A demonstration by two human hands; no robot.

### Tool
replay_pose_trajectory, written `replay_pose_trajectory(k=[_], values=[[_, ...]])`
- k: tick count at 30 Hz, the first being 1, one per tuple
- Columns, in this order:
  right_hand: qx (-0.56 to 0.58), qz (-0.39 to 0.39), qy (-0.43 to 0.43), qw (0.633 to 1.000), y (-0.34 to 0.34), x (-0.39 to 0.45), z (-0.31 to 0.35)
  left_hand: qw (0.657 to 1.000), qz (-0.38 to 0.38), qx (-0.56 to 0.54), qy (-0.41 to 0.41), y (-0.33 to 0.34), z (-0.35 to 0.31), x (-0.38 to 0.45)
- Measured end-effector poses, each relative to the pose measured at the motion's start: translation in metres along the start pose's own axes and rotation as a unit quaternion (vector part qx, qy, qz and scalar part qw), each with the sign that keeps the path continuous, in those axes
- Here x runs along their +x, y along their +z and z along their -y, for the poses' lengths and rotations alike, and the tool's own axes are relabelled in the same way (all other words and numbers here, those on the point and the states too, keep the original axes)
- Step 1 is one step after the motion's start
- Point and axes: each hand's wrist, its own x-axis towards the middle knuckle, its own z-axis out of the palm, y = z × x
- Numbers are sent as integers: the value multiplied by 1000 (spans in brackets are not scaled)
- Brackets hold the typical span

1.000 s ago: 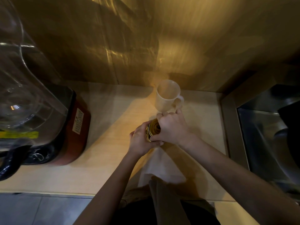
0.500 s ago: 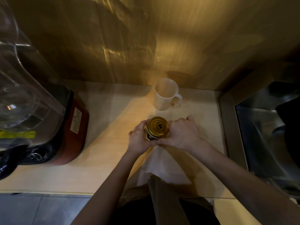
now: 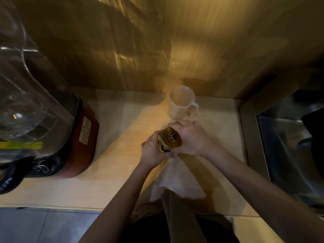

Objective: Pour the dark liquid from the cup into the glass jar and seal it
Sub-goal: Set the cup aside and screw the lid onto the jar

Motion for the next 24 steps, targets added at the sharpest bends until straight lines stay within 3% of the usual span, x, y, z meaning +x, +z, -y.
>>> replay_pose_trajectory(k=[8, 15, 24], values=[[-23, -17, 21, 999, 0, 4, 6, 1000, 7, -4, -1, 0, 1, 0], [-25, -36, 103, 994, 1, 3, 18, 1000, 11, 2, 0, -1, 1, 0], [-46, 48, 124, 990, -22, -17, 2, 1000, 2, -9, 0, 0, 3, 1]])
